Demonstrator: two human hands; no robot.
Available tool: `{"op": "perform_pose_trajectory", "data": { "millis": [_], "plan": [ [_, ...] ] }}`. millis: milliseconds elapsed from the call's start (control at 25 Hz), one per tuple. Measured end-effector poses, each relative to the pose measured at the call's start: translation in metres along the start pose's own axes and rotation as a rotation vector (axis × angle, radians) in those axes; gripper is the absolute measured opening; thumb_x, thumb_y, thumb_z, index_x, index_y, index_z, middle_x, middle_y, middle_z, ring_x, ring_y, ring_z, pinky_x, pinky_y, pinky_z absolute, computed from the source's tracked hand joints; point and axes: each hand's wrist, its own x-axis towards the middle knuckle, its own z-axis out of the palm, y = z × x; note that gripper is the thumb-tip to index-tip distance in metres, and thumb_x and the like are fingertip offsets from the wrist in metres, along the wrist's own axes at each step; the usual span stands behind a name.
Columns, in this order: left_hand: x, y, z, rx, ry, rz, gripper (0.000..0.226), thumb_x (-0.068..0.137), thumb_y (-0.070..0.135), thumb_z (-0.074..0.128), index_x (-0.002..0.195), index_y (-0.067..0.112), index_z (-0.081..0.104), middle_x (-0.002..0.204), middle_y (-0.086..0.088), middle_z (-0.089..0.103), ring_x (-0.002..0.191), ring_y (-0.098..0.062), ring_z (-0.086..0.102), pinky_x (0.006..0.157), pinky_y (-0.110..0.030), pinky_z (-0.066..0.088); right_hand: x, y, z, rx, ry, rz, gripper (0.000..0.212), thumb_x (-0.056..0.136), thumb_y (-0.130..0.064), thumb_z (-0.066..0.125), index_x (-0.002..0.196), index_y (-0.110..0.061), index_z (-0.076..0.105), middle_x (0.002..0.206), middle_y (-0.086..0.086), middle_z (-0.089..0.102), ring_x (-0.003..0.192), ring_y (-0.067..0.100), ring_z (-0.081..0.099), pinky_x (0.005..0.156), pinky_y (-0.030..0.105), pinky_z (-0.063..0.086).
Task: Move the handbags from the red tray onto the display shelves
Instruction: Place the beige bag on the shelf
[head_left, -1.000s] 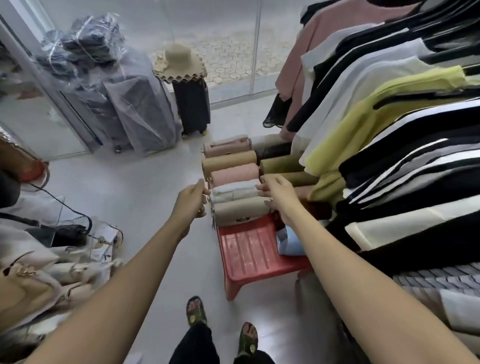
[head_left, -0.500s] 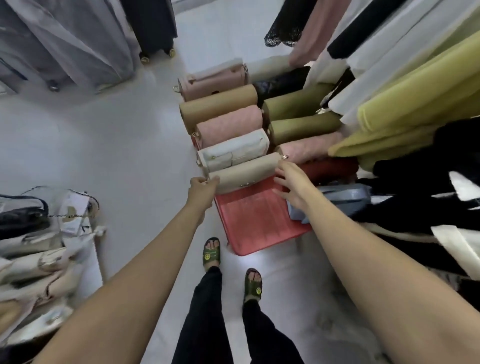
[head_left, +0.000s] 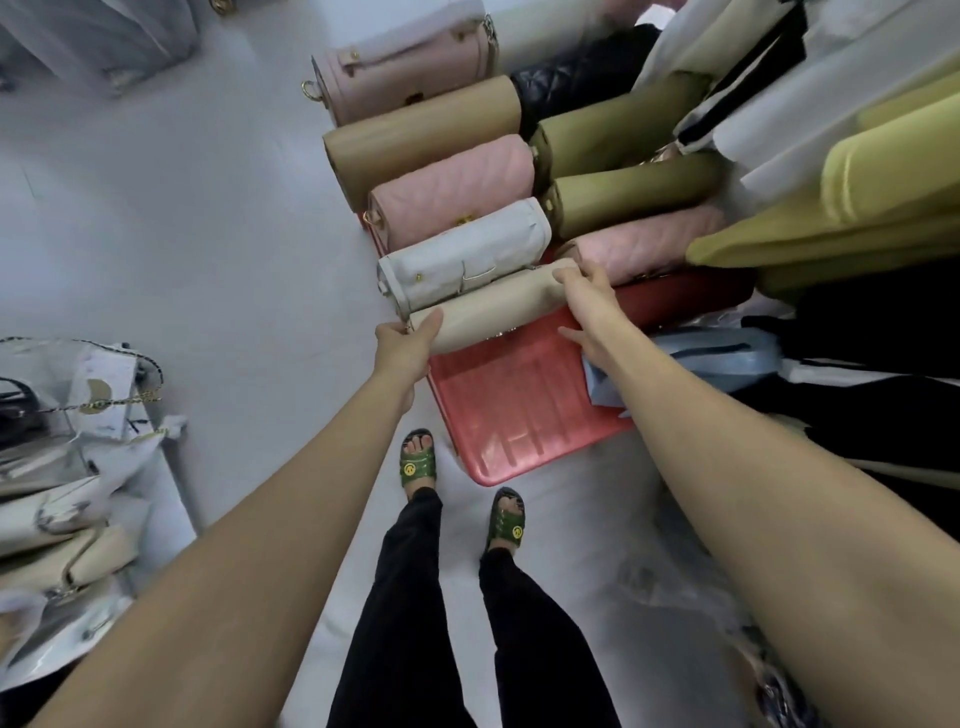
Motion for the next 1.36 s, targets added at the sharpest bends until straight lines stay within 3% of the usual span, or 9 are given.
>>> {"op": "perform_pose_trajectory", "data": {
  "millis": [80,200,320,520,640,760,920,1160,1360],
  "plan": [
    [0.002,0.0,-0.002,0.005,-0.011,-0.002,0.052,0.096,0.041,0.065,0.126,0.007,0.04,0.116,-0.001,0.053,0.102,-0.017,0.053,0.102,-0.042,0.051,0.002,0.001,0.003,-0.029,0.022,-0.004,0.057,0.097,-0.033,0.054,0.152,-0.03,0.039,0.156,0.001,0.033,0.115,0.018,0.042,0.089,0.041,0.051],
    [0.003,-0.002,-0.009,0.022,-0.002,0.012,0.059,0.095,0.042,0.067,0.136,0.004,0.047,0.135,-0.009,0.054,0.105,-0.016,0.057,0.103,-0.043,0.053,0.0,0.003,0.013,-0.052,0.099,0.006,0.056,0.094,-0.035,0.057,0.148,-0.026,0.042,0.15,0.009,0.035,0.111,0.022,0.045,0.098,0.044,0.054],
    [0.001,-0.012,-0.023,0.062,0.054,0.044,0.056,0.095,0.042,0.067,0.132,0.005,0.05,0.129,-0.007,0.056,0.093,-0.009,0.056,0.104,-0.045,0.051,-0.01,0.012,0.027,-0.056,0.134,-0.021,0.049,0.093,-0.033,0.058,0.139,-0.023,0.045,0.141,0.009,0.038,0.112,0.026,0.049,0.102,0.041,0.048],
    [0.005,-0.031,-0.045,-0.025,0.232,0.045,0.053,0.09,0.041,0.072,0.119,0.019,0.034,0.133,-0.006,0.041,0.115,-0.024,0.053,0.106,-0.042,0.049,-0.015,0.039,0.042,0.026,0.114,-0.078,0.052,0.092,-0.027,0.068,0.13,-0.015,0.034,0.133,0.012,0.054,0.11,0.025,0.057,0.086,0.028,0.039],
    [0.007,-0.033,-0.041,-0.076,0.331,0.024,0.061,0.085,0.043,0.077,0.115,0.018,0.031,0.128,-0.006,0.033,0.105,-0.026,0.052,0.098,-0.038,0.051,-0.006,0.044,0.039,0.029,0.032,-0.009,0.06,0.095,-0.032,0.067,0.142,-0.012,0.036,0.131,0.007,0.055,0.113,0.022,0.057,0.098,0.032,0.046],
    [0.015,-0.039,-0.041,-0.135,0.22,-0.014,0.071,0.085,0.054,0.072,0.128,0.005,0.043,0.136,-0.011,0.046,0.121,-0.029,0.053,0.104,-0.04,0.047,0.002,0.047,0.037,0.001,-0.086,0.023,0.058,0.096,-0.044,0.063,0.145,-0.02,0.043,0.136,-0.001,0.055,0.124,0.02,0.055,0.112,0.05,0.044],
    [0.017,-0.038,-0.046,-0.15,0.077,-0.015,0.066,0.096,0.055,0.058,0.143,0.012,0.04,0.131,0.003,0.048,0.122,-0.016,0.046,0.114,-0.041,0.038,0.002,0.046,0.039,-0.024,-0.132,0.038,0.063,0.096,-0.047,0.063,0.149,-0.022,0.041,0.129,-0.008,0.05,0.117,0.013,0.049,0.113,0.052,0.042],
    [-0.017,-0.024,-0.064,-0.199,0.135,0.067,0.055,0.096,0.048,0.062,0.137,0.016,0.045,0.127,0.004,0.049,0.116,-0.014,0.047,0.098,-0.031,0.037,-0.028,0.031,0.048,-0.003,-0.121,0.013,0.06,0.096,-0.041,0.064,0.145,-0.014,0.046,0.14,0.001,0.053,0.115,0.015,0.05,0.106,0.042,0.041],
    [-0.065,-0.001,-0.093,-0.303,0.221,0.184,0.064,0.095,0.057,0.059,0.142,0.015,0.046,0.13,0.006,0.048,0.12,-0.012,0.044,0.099,-0.033,0.033,-0.082,-0.007,0.05,-0.029,-0.163,-0.135,0.063,0.096,-0.042,0.063,0.147,-0.011,0.044,0.139,0.002,0.055,0.117,0.016,0.052,0.095,0.029,0.039]
  ]
}}
